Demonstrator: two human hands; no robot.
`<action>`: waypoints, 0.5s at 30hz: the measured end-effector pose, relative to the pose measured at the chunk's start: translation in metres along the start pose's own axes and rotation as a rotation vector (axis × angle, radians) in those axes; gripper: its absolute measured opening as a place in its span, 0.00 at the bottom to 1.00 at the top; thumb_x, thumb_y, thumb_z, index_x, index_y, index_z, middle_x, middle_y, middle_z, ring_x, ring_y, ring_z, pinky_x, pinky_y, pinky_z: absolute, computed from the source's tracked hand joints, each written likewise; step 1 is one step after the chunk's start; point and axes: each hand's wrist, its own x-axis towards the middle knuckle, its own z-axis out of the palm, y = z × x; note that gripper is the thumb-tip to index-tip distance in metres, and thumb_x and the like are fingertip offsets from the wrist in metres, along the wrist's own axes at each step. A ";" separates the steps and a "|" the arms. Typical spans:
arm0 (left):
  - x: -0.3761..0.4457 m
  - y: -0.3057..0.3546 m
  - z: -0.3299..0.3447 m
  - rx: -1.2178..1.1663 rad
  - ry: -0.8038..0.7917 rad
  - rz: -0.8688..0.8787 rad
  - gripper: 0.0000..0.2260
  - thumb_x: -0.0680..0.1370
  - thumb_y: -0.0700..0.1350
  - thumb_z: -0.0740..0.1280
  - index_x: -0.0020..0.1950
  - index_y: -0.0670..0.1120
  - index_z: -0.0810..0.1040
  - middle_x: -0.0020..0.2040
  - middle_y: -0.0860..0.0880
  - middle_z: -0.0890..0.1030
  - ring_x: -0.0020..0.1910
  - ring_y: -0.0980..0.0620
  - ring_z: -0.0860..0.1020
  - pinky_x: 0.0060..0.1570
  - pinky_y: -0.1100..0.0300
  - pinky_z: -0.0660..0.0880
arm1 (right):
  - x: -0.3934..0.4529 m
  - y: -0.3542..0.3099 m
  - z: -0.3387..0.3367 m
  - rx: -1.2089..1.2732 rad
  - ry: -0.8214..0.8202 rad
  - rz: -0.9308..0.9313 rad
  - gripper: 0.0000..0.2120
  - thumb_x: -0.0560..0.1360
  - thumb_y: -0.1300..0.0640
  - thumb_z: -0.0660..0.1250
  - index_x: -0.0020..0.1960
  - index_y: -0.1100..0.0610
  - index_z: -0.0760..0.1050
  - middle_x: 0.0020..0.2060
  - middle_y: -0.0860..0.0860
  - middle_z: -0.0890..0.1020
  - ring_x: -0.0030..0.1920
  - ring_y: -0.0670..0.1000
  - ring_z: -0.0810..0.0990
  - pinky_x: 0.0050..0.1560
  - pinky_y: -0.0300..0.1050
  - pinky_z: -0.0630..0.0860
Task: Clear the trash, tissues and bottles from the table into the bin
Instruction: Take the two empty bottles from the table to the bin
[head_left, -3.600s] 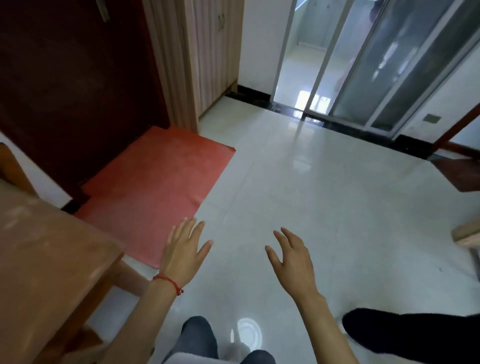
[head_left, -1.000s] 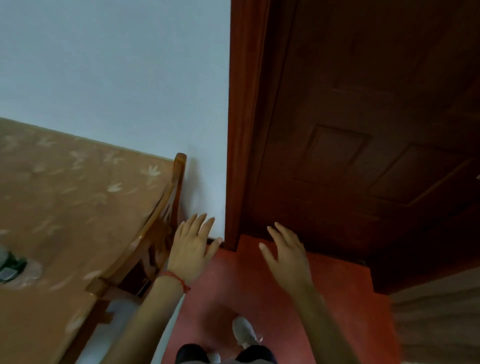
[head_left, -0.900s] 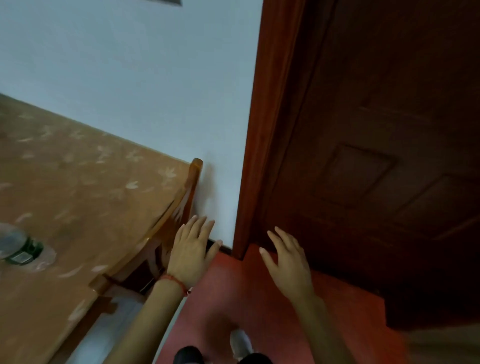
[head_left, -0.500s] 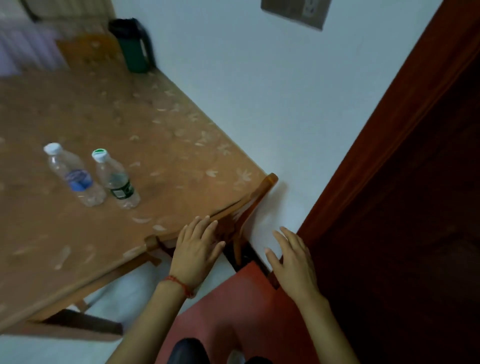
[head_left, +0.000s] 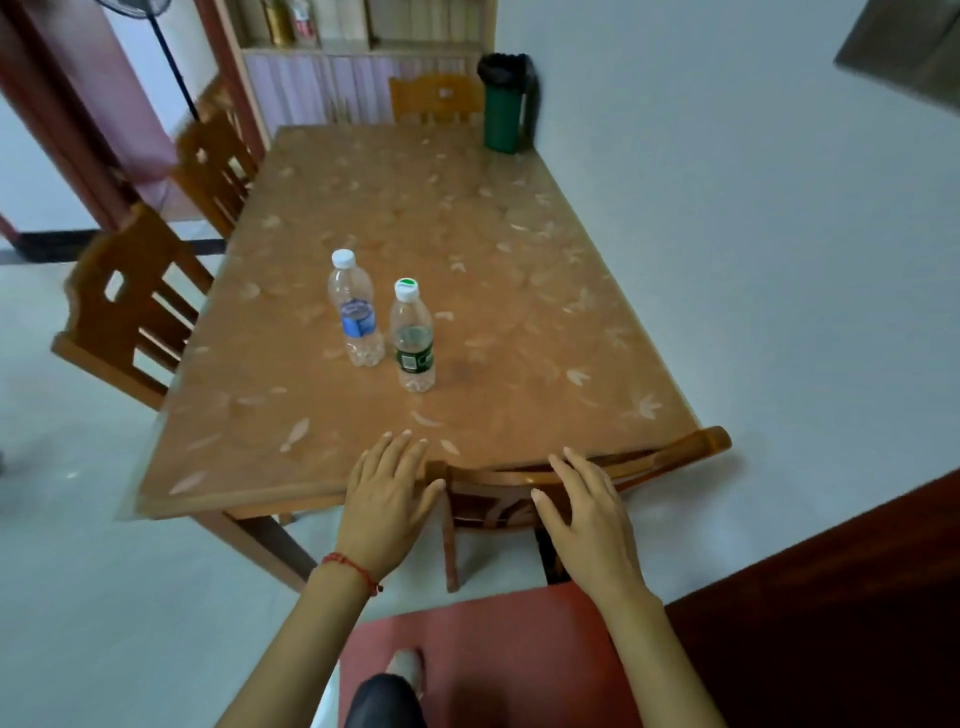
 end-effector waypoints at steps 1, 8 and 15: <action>0.003 -0.007 -0.002 0.004 -0.005 -0.017 0.27 0.77 0.61 0.53 0.70 0.45 0.65 0.72 0.44 0.65 0.73 0.44 0.58 0.72 0.47 0.55 | 0.007 -0.004 0.003 0.004 0.002 -0.017 0.23 0.76 0.48 0.62 0.69 0.55 0.67 0.70 0.51 0.67 0.70 0.51 0.63 0.68 0.45 0.60; 0.042 -0.047 -0.015 0.000 0.029 -0.066 0.36 0.73 0.67 0.43 0.69 0.43 0.66 0.71 0.42 0.67 0.72 0.42 0.60 0.70 0.47 0.59 | 0.062 -0.030 0.031 0.026 0.007 -0.089 0.22 0.76 0.50 0.63 0.67 0.57 0.68 0.68 0.54 0.70 0.68 0.53 0.67 0.67 0.52 0.67; 0.109 -0.090 -0.031 0.008 0.038 -0.071 0.24 0.77 0.54 0.59 0.69 0.43 0.66 0.70 0.42 0.68 0.72 0.42 0.61 0.69 0.46 0.59 | 0.133 -0.055 0.064 0.068 0.001 -0.058 0.23 0.76 0.47 0.62 0.68 0.54 0.67 0.69 0.51 0.69 0.69 0.50 0.65 0.67 0.50 0.67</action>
